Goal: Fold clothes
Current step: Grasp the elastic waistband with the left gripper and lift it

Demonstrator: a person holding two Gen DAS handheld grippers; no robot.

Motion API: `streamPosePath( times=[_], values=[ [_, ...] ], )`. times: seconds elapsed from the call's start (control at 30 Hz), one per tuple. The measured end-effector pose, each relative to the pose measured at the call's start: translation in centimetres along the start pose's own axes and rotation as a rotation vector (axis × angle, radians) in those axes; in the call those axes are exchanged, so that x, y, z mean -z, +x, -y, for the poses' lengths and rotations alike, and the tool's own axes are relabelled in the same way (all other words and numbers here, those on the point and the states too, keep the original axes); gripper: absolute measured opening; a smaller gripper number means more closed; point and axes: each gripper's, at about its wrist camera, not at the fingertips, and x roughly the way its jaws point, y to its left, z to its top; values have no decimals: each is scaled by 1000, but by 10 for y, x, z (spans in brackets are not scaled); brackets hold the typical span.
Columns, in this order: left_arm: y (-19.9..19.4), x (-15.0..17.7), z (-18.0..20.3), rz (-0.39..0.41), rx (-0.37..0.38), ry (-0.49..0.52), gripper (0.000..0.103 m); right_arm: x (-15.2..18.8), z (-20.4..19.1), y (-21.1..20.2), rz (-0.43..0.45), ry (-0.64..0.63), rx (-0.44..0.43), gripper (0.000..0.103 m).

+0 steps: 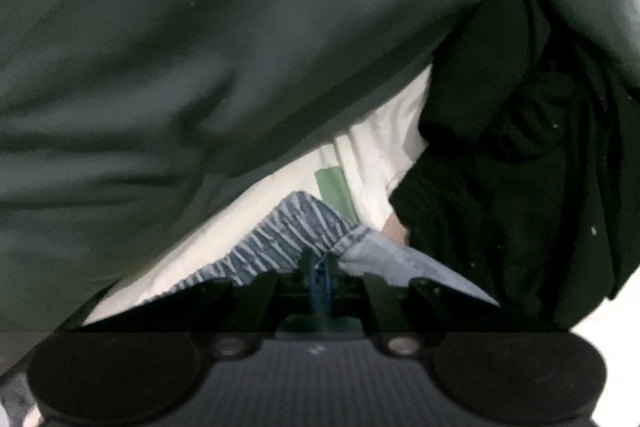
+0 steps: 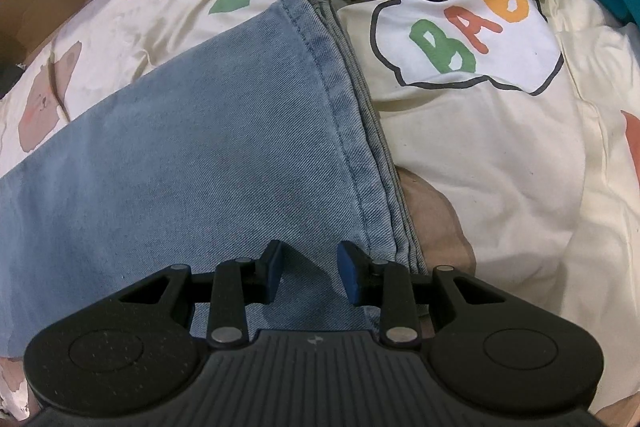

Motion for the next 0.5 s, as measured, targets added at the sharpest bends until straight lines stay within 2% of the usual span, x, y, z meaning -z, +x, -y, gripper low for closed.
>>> streamPosePath(
  times=[0.2, 0.4, 0.5],
  values=[
    [-34, 15, -7, 9, 43, 20, 6, 3, 2, -1, 16, 20, -11, 36],
    [-62, 44, -12, 46, 132, -71, 7, 5, 2, -2, 30, 21, -12, 36],
    [-59, 54, -6, 44, 157, -70, 8, 6, 3, -2, 32, 21, -17, 36]
  ],
)
